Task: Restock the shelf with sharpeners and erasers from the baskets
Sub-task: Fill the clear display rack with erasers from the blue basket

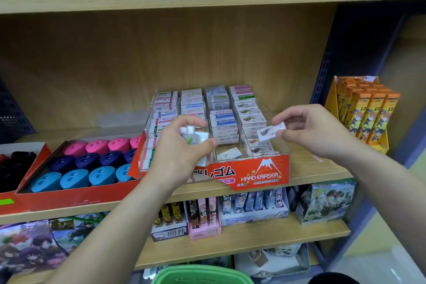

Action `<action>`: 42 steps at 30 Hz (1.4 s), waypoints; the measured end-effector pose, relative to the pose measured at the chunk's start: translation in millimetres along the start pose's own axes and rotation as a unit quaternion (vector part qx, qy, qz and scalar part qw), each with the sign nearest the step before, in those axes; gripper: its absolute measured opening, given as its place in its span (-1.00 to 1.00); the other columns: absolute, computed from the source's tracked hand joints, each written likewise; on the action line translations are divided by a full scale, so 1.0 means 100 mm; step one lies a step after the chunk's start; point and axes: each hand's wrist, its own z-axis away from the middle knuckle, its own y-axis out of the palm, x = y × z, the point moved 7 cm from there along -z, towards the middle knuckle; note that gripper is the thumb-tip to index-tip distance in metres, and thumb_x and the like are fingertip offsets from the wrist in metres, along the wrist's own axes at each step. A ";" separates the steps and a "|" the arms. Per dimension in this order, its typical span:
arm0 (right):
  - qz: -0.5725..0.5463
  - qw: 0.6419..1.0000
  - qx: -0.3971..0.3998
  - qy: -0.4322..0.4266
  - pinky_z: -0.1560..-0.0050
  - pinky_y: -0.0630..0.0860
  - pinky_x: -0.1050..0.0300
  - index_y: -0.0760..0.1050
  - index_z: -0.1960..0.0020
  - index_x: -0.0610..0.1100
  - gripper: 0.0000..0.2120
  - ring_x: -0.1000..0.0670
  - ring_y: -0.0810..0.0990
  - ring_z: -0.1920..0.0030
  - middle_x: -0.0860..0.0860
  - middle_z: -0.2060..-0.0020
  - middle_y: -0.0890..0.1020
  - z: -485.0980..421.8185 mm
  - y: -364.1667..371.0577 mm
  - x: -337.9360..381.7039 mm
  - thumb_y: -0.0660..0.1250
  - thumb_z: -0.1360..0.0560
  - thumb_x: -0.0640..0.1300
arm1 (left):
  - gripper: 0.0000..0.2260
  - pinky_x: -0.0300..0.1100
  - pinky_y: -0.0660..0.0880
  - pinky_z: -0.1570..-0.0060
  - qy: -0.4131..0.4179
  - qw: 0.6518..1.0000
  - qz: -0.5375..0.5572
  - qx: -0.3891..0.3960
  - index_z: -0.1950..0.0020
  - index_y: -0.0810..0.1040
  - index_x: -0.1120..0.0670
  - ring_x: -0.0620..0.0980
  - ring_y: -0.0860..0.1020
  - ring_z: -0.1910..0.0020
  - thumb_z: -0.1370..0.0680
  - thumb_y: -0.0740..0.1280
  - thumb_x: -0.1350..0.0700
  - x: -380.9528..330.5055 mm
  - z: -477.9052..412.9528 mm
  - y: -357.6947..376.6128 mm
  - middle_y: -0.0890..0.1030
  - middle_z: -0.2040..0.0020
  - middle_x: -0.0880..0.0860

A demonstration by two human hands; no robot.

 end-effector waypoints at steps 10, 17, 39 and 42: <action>0.186 0.977 0.074 -0.070 0.07 0.48 0.33 0.67 -0.05 0.10 -0.84 0.22 0.62 0.06 0.19 0.09 0.69 -0.19 0.26 0.08 0.52 -0.47 0.00 | -0.75 0.02 0.36 -0.42 -0.008 1.000 -0.009 0.028 -0.04 0.58 -0.08 -0.05 0.45 -0.38 -0.45 0.57 0.10 0.01 -0.03 -0.03 0.47 -0.04 -0.39; 0.282 0.949 0.083 -0.112 -0.30 0.37 -0.07 0.65 -0.13 0.16 -0.85 0.19 0.51 -0.04 0.23 -0.06 0.68 -0.18 0.36 0.11 0.38 -0.58 0.00 | -0.71 -0.13 0.35 -0.31 -0.014 0.999 -0.001 0.043 -0.07 0.55 -0.11 -0.10 0.42 -0.37 -0.45 0.57 0.08 0.04 -0.01 -0.01 0.44 -0.07 -0.40; -0.264 0.958 0.095 -0.053 -0.02 0.65 0.05 0.56 -0.20 -0.05 -0.64 -0.06 0.73 0.17 -0.07 0.22 0.72 0.34 1.00 0.78 0.52 -0.46 -0.27 | -0.64 -0.08 0.66 0.07 -0.079 0.985 0.152 -0.018 -0.03 0.63 0.01 0.05 0.66 0.05 -0.34 0.65 -0.02 -0.13 0.20 -0.12 0.68 -0.02 0.09; -0.314 0.943 0.105 -0.022 0.09 0.66 0.06 0.59 -0.17 -0.17 -0.75 -0.13 0.74 0.17 -0.17 0.18 0.72 0.36 0.99 0.78 0.43 -0.52 -0.34 | -0.74 -0.07 0.66 0.21 -0.097 0.970 0.224 -0.008 -0.04 0.61 0.08 0.04 0.72 0.14 -0.42 0.59 0.16 -0.13 0.25 -0.18 0.67 -0.02 0.15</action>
